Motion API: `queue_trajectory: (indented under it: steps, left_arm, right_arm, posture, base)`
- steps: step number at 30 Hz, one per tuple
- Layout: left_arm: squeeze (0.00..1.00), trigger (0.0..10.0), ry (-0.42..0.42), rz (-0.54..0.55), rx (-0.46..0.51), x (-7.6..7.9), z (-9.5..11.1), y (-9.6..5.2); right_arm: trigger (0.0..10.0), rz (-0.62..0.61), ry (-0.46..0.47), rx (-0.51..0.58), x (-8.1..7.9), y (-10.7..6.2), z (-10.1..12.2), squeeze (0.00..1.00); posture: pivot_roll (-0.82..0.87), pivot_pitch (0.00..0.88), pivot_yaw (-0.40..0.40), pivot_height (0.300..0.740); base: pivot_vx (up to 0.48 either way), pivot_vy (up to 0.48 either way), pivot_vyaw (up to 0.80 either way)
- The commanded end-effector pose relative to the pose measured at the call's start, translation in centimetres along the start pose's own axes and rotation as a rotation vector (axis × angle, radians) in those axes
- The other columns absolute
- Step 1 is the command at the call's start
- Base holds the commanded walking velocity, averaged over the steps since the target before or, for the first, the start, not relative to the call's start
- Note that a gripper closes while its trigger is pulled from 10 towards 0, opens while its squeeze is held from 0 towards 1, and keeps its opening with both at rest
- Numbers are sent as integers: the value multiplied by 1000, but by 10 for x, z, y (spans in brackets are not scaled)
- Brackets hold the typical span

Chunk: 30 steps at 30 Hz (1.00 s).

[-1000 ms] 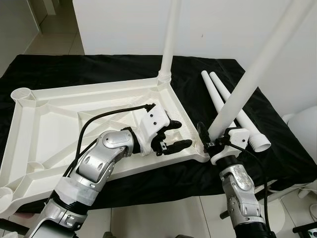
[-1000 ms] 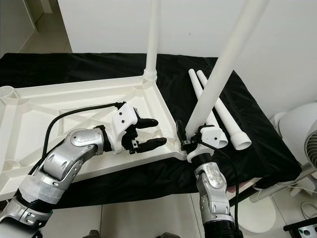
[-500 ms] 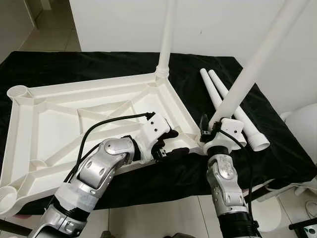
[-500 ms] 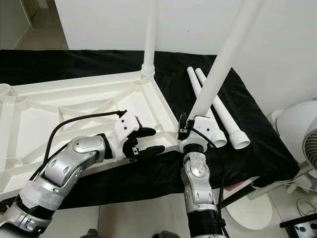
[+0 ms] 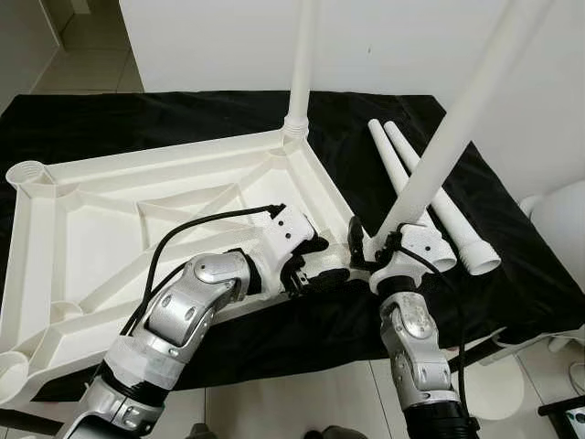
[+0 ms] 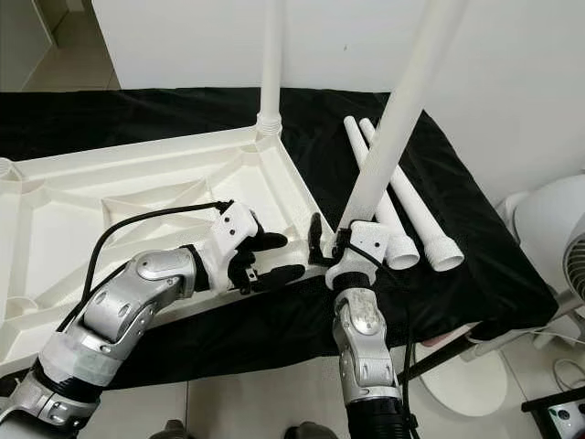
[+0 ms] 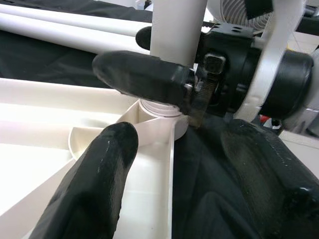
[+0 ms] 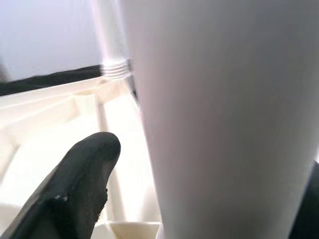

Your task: Building children table

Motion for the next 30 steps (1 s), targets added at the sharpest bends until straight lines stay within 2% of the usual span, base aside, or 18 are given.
queue_trajectory:
  steps: [1,2,4,6,8,10,12,14,22,23,24,27,28,30]
  left_arm:
    - [0,10000,24,32,-2,-3,4,1]
    - [0,10000,24,32,-2,-3,4,1]
    - [0,10000,33,32,0,-3,6,1]
    - [0,10000,33,32,0,-3,6,1]
    - [0,10000,30,28,-1,-2,7,2]
    - [0,10000,29,27,-3,-1,7,2]
    - [0,10000,28,16,-28,2,1,3]
    - [0,10000,29,11,-39,4,-3,4]
    - [0,10000,33,21,-37,2,-3,6]
    - [0,10000,33,23,-38,1,-3,7]
    - [0,10000,37,25,-36,1,-2,7]
    - [0,10000,39,26,-35,1,-2,7]
    - [0,10000,42,28,-34,0,-1,8]
    - [0,10000,44,30,-33,0,-1,8]
  right_arm:
    - [10000,32,-8,-13,7,-3,2,0]
    - [10000,32,-8,-13,7,-3,2,0]
    - [10000,109,-49,-29,15,-4,8,0]
    - [10000,109,-49,-29,15,-4,8,0]
    - [10000,192,-79,-56,21,-5,12,0]
    - [10000,217,-88,-64,23,-5,12,0]
    - [10000,287,-118,-102,28,-2,13,0]
    - [10000,353,-138,-138,30,2,13,0]
    - [10000,437,-155,-198,30,5,8,0]
    - [9294,452,-162,-211,31,6,7,0]
    - [6706,473,-167,-238,33,7,4,0]
    - [6706,485,-169,-255,35,7,3,0]
    - [1608,497,-173,-269,37,9,2,0]
    - [1608,502,-174,-279,40,10,1,0]
  posture:
    - [18,6,-33,740]
    - [18,6,-33,740]
    - [18,7,-28,740]
    - [18,7,-28,740]
    - [19,6,-27,740]
    - [19,6,-26,740]
    - [20,0,-25,740]
    - [21,0,-25,740]
    - [21,0,-26,740]
    - [22,0,-27,740]
    - [23,0,-29,740]
    - [23,0,-29,740]
    - [21,0,-30,740]
    - [21,0,-30,740]
  base:
    - [0,0,0]
    - [0,0,0]
    - [0,0,0]
    - [0,0,0]
    - [0,0,0]
    - [0,0,0]
    - [0,0,0]
    - [0,0,0]
    - [0,0,0]
    - [0,0,0]
    - [0,0,0]
    - [0,0,0]
    - [0,0,0]
    - [0,0,0]
Point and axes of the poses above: a point about 5 cm out from each wrist's last joint towards the gripper, its own y axis pointing out of the wrist towards the gripper, its own z axis along the axis of the wrist's last joint, x = y × z, the point moved 3 cm from there along y, pointing out of the wrist towards the gripper, and after that the axes turned 9 degrees about y, right-handed, at the moved point
